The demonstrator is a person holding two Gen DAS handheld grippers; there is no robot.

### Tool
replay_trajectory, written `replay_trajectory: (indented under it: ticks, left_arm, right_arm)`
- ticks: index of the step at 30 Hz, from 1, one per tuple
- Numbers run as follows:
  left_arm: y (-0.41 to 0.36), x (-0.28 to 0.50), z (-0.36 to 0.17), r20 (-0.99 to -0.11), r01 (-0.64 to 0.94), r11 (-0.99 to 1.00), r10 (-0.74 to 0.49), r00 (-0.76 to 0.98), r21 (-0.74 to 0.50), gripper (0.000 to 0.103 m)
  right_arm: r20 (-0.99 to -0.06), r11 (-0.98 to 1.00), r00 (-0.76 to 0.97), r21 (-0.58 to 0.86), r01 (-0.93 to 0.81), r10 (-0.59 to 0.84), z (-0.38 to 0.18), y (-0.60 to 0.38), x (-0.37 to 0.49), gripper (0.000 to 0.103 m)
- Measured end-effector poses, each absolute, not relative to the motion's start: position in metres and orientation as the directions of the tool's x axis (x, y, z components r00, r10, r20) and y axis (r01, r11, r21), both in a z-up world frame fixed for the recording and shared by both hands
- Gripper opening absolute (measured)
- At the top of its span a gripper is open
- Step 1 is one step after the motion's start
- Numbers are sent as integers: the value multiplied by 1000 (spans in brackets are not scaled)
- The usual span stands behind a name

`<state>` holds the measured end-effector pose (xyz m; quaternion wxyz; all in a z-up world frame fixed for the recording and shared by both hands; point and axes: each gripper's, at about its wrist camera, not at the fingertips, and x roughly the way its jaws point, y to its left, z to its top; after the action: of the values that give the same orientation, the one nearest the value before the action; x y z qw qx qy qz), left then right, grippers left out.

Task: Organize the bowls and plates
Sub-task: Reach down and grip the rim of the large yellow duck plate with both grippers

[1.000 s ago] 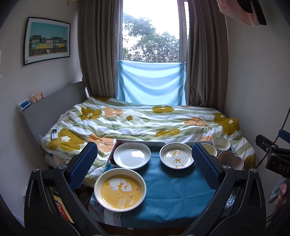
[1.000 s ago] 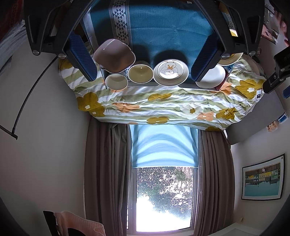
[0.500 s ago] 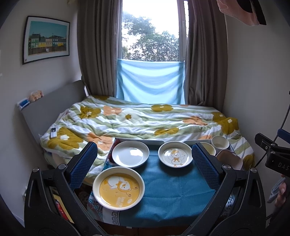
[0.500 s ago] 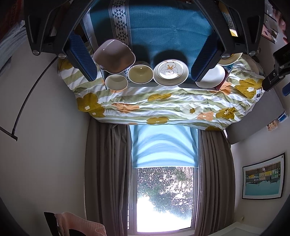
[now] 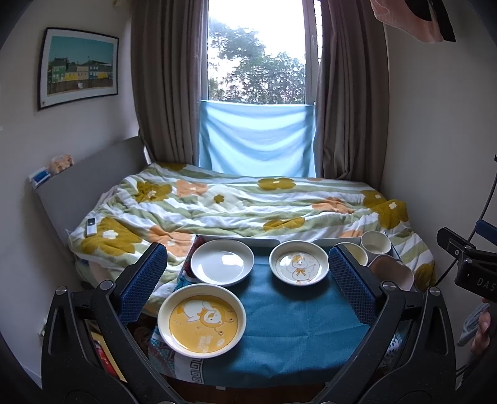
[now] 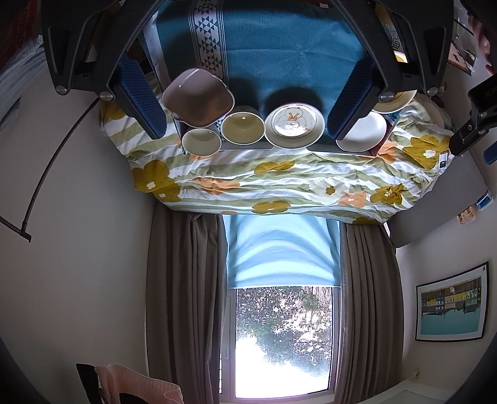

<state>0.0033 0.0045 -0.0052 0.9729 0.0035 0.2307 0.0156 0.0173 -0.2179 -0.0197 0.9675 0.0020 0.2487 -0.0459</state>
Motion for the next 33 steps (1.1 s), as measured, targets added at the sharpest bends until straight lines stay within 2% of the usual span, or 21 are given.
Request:
replay_trajectory:
  ticks: [9, 14, 20, 26, 28, 31, 33]
  left_arm:
    - [22, 1, -5, -472, -123, 992, 108, 875, 0, 103]
    - [51, 1, -31, -534, -215, 977, 186, 825, 8, 103]
    - [121, 17, -96, -662, -276, 961, 185, 726, -33, 103]
    - [185, 45, -179, -783, -289, 945, 61, 619, -155, 100]
    - [203, 56, -209, -815, -291, 936, 9, 579, -197, 91]
    - [220, 70, -245, -849, -298, 920, -65, 525, -255, 79]
    - [225, 79, -263, -862, -302, 913, -96, 498, -276, 76]
  right_arm:
    - [-509, 1000, 860, -22, 5, -15, -20, -214, 26, 103]
    - [-538, 992, 837, -11, -127, 101, -41, -201, 50, 103]
    - [-632, 965, 741, 39, -260, 226, -92, -153, 96, 103]
    - [-721, 922, 603, 134, -363, 343, -160, -101, 145, 103]
    - [-753, 908, 544, 169, -383, 370, -186, -83, 161, 102]
    - [-800, 893, 461, 194, -405, 383, -222, -58, 181, 92]
    - [-826, 885, 414, 199, -421, 382, -243, -45, 190, 86]
